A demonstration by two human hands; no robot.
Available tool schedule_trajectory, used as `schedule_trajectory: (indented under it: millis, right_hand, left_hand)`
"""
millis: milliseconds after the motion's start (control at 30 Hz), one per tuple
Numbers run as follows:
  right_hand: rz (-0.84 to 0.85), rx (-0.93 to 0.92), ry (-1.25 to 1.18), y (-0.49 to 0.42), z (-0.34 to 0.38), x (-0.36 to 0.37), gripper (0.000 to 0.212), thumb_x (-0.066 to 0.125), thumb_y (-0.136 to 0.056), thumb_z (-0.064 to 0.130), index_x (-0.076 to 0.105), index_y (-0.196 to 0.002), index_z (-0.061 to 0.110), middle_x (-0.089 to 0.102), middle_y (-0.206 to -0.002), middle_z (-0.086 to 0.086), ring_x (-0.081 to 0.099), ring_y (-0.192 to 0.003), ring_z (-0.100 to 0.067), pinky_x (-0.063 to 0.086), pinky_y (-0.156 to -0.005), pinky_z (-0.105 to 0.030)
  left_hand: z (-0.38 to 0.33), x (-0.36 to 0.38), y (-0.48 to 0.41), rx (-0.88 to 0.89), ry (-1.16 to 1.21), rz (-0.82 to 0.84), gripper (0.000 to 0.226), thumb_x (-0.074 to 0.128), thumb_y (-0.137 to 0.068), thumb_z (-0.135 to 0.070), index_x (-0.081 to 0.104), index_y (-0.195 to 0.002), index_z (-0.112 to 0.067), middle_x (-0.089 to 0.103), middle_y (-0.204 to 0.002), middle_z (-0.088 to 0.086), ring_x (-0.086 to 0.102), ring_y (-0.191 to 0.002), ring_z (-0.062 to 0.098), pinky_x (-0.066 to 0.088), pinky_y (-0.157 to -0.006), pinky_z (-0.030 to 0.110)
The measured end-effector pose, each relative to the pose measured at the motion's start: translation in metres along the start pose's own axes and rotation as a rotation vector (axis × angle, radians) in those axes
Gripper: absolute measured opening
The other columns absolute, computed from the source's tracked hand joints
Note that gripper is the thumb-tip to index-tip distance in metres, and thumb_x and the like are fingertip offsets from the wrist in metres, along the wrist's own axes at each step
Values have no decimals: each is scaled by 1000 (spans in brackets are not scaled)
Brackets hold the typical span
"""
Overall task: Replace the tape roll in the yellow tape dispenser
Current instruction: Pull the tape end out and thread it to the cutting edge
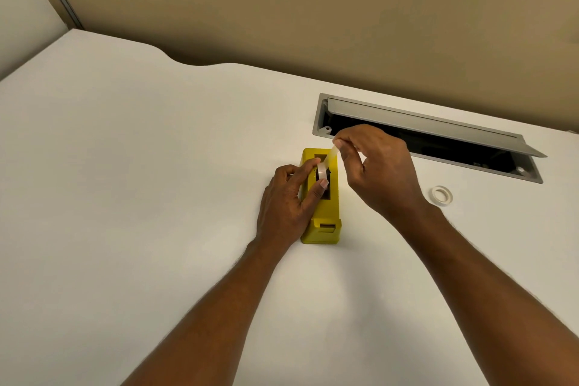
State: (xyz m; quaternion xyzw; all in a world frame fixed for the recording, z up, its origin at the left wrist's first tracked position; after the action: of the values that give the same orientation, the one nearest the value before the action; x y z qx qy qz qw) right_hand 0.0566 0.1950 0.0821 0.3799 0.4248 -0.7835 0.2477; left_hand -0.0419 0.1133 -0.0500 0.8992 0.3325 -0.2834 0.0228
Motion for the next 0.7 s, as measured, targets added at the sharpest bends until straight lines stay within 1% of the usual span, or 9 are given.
schedule_trajectory:
  millis: [100, 300, 467, 567, 633, 700]
  right_hand:
    - [-5, -1, 16, 0, 2, -1, 17, 55, -91, 16, 68, -98, 6, 73, -96, -11, 66, -88, -25, 43, -76, -24]
    - [26, -16, -22, 6, 6, -2, 14, 57, -91, 13, 68, -97, 7, 72, -94, -9, 65, -86, -22, 45, -73, -24]
    - [43, -20, -42, 16, 8, 0, 17, 56, -90, 17, 68, -98, 7, 72, -96, -8, 65, -89, -21, 48, -77, -26]
    - [41, -21, -49, 16, 9, -1, 17, 56, -90, 18, 68, -97, 8, 72, -96, -7, 65, -89, -21, 48, -76, -26]
    - [44, -27, -39, 15, 9, 0, 16, 57, -89, 17, 68, -97, 8, 73, -96, -7, 66, -89, -22, 48, -77, -26]
    - [39, -29, -25, 13, 9, 0, 16, 57, -90, 17, 68, -97, 8, 73, -96, -8, 66, -89, -23, 48, -77, -26]
  left_hand:
    - [0, 0, 0, 6, -3, -1, 52, 37, -87, -64, 44, -133, -41, 50, -121, 1, 53, -104, 17, 52, -83, 40]
    - [1, 0, 0, 10, -15, 0, 53, 35, -87, -66, 43, -133, -41, 50, -122, 1, 52, -105, 16, 52, -84, 40]
    - [0, 1, 1, 25, -7, -5, 62, 27, -82, -75, 41, -133, -42, 50, -121, 1, 52, -104, 16, 51, -83, 36]
    - [1, 1, 0, 27, 3, -8, 63, 26, -82, -77, 40, -133, -43, 50, -119, 1, 52, -100, 16, 50, -80, 34]
    - [1, 1, 0, 27, -1, -8, 61, 27, -83, -76, 40, -133, -44, 50, -118, 0, 52, -99, 14, 49, -79, 33]
    - [2, 1, 0, 17, 1, -10, 55, 33, -85, -71, 42, -132, -44, 50, -119, -1, 52, -101, 14, 50, -80, 35]
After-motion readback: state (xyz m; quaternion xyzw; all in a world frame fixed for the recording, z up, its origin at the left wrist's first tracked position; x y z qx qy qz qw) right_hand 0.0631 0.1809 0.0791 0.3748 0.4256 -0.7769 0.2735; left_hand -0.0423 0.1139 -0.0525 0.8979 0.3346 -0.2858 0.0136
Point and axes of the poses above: each hand's wrist, its own y-axis away from the middle knuckle, its own x-axis out of the palm, z = x × y, the point moved 5 cm from there along -y, towards the middle knuckle
